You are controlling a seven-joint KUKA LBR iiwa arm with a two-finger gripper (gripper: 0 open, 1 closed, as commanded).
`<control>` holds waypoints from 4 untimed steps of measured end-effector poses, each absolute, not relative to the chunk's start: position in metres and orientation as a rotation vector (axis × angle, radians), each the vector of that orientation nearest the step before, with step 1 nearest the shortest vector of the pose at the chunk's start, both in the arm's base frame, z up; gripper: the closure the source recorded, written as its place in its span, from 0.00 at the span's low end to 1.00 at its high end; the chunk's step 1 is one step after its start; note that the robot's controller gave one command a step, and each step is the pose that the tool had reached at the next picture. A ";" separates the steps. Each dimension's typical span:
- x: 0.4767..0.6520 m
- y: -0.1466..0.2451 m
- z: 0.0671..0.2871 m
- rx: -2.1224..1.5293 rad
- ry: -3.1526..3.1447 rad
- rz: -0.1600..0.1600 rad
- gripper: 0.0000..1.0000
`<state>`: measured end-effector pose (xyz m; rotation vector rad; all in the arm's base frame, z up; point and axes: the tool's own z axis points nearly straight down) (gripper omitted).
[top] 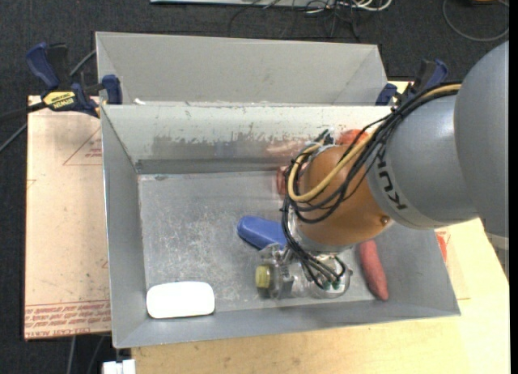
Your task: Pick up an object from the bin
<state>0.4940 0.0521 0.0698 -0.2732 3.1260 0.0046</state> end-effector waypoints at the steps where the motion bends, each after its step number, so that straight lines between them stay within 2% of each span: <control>1: 0.494 0.052 0.070 -0.273 3.126 0.005 1.00; 2: 0.492 0.072 0.191 -0.236 3.127 0.007 1.00; 4: 0.490 0.072 0.195 -0.238 3.135 0.006 1.00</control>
Offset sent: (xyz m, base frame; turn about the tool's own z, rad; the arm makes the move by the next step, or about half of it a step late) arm -0.0031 0.0193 0.1215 0.0218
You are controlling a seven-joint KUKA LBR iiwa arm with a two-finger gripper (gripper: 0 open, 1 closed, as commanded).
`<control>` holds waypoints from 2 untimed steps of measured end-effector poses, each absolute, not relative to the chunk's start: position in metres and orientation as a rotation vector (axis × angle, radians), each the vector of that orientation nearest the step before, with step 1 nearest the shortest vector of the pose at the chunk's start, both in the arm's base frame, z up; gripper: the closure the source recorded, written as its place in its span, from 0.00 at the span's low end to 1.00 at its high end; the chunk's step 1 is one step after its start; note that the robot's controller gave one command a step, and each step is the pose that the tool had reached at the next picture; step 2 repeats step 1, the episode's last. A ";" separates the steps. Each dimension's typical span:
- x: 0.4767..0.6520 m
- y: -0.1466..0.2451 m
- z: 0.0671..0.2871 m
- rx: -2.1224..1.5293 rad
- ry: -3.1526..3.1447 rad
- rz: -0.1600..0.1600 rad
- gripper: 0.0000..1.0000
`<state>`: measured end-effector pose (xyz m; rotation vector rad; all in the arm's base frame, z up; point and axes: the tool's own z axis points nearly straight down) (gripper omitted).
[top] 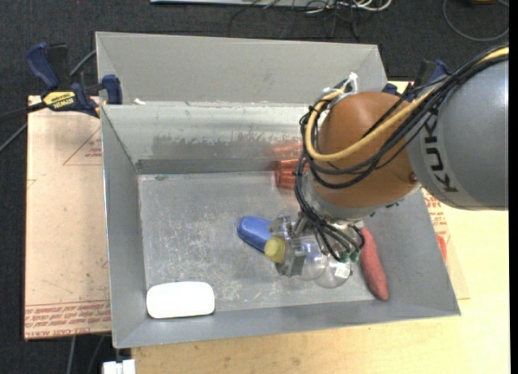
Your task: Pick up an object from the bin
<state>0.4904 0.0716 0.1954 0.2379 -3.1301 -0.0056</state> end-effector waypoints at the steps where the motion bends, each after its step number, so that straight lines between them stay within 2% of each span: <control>1: 0.493 0.069 0.145 0.229 -3.143 -0.008 1.00; 2: 0.493 0.069 0.145 0.229 -3.143 -0.008 1.00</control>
Offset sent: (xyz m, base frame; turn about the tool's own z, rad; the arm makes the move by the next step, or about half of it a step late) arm -0.0041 -0.0018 0.1315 0.0367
